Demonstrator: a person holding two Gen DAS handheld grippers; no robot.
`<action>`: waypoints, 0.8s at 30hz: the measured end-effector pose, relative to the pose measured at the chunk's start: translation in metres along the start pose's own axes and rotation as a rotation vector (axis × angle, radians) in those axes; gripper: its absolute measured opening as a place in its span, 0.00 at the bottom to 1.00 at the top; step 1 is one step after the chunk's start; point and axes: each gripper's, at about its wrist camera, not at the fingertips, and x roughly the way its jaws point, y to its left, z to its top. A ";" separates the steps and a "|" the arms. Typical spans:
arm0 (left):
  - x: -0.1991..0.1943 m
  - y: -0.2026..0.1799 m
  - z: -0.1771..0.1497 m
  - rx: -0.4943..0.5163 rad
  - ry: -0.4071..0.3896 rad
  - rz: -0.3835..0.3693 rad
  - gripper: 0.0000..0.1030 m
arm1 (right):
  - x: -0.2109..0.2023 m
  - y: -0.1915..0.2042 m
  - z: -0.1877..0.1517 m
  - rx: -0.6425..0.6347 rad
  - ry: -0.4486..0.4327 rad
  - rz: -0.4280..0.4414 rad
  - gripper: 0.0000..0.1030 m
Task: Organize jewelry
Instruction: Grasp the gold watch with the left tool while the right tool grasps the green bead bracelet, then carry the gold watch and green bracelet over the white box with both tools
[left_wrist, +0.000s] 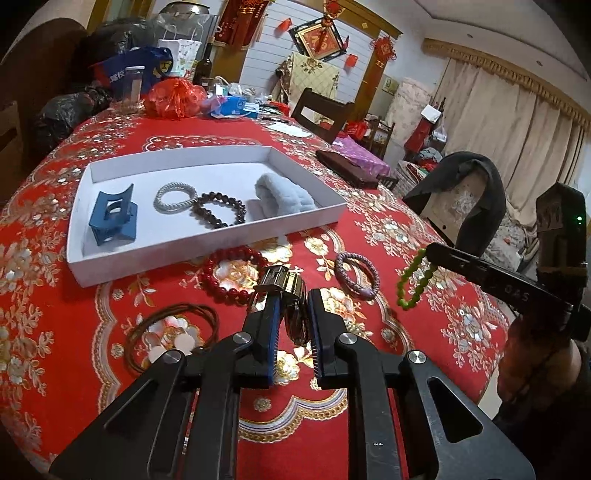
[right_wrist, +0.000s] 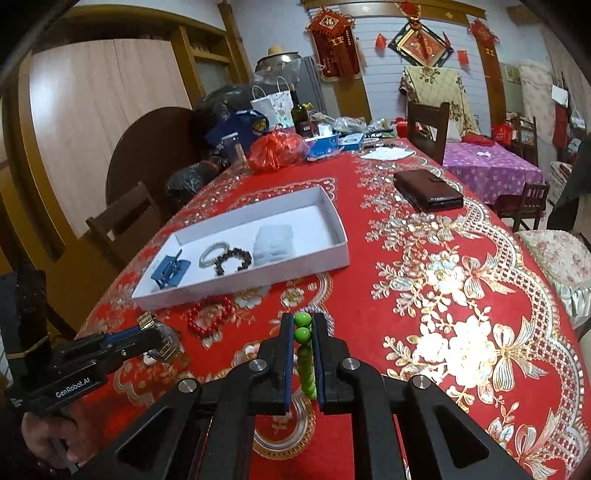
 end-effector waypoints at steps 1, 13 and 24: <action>-0.002 0.001 0.002 -0.002 -0.004 0.003 0.13 | -0.001 0.000 0.001 0.005 -0.003 0.006 0.08; -0.016 0.019 0.017 -0.035 -0.026 0.021 0.13 | -0.009 0.016 0.021 0.023 -0.043 0.038 0.08; -0.012 0.033 0.045 -0.019 -0.033 0.059 0.13 | 0.010 0.050 0.081 -0.017 -0.024 0.125 0.08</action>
